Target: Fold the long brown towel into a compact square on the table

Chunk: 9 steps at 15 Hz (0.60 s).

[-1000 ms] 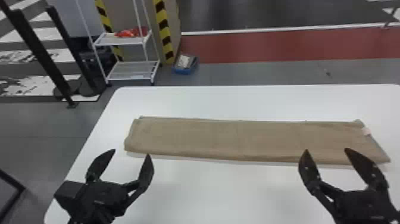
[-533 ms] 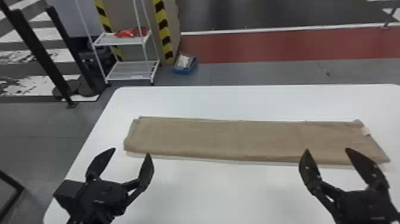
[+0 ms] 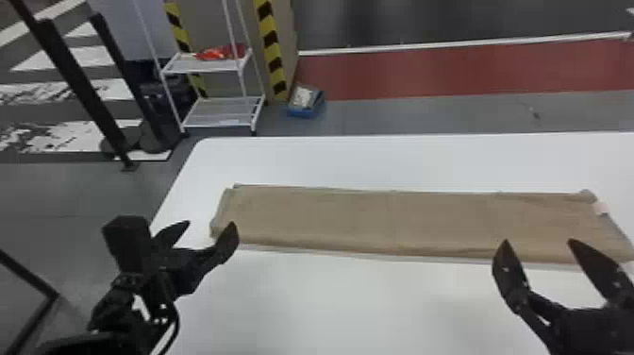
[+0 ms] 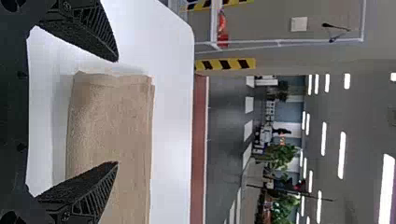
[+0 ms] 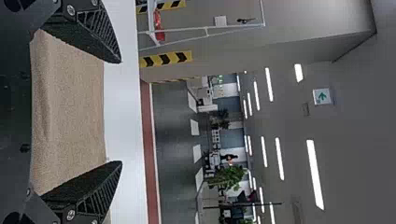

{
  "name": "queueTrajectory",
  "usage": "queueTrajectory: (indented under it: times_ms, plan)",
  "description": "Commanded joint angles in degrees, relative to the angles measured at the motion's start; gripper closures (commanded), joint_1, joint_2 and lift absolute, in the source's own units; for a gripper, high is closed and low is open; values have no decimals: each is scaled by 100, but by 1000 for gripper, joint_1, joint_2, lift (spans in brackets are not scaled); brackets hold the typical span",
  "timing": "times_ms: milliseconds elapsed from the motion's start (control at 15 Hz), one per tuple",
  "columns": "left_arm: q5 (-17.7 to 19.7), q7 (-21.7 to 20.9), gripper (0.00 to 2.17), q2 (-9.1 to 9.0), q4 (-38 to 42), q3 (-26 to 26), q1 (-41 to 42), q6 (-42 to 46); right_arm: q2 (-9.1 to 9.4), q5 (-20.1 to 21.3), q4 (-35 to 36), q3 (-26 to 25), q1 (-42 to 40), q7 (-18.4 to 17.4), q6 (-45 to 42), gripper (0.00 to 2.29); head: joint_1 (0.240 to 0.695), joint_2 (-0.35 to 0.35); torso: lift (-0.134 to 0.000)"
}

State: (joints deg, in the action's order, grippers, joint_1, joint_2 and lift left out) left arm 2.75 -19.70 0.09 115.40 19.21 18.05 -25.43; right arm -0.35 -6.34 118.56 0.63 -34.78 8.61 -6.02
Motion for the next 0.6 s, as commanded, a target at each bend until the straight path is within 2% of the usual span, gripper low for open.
queueTrajectory:
  times_ms: [0,133,200,333,533]
  plan:
    - [6,-254,124,-23,-378,329,-760,-829,40,2,-8,-2,-2,0,-17,113,695,187,-123]
    - [32,-658,134,-23,-747,504,-1366,-1708,40,2,1,-2,-11,0,-17,113,695,197,-123]
    - [50,-728,140,-23,-922,504,-1559,-1954,40,2,1,-2,-11,0,-17,113,695,199,-123]
    - [147,-878,144,141,-1406,504,-1990,-2411,40,2,-17,-2,-11,0,-17,113,695,190,-123]
    - [138,-965,144,229,-1898,496,-2306,-2534,40,-7,-26,-19,-11,0,-17,113,695,175,-123]
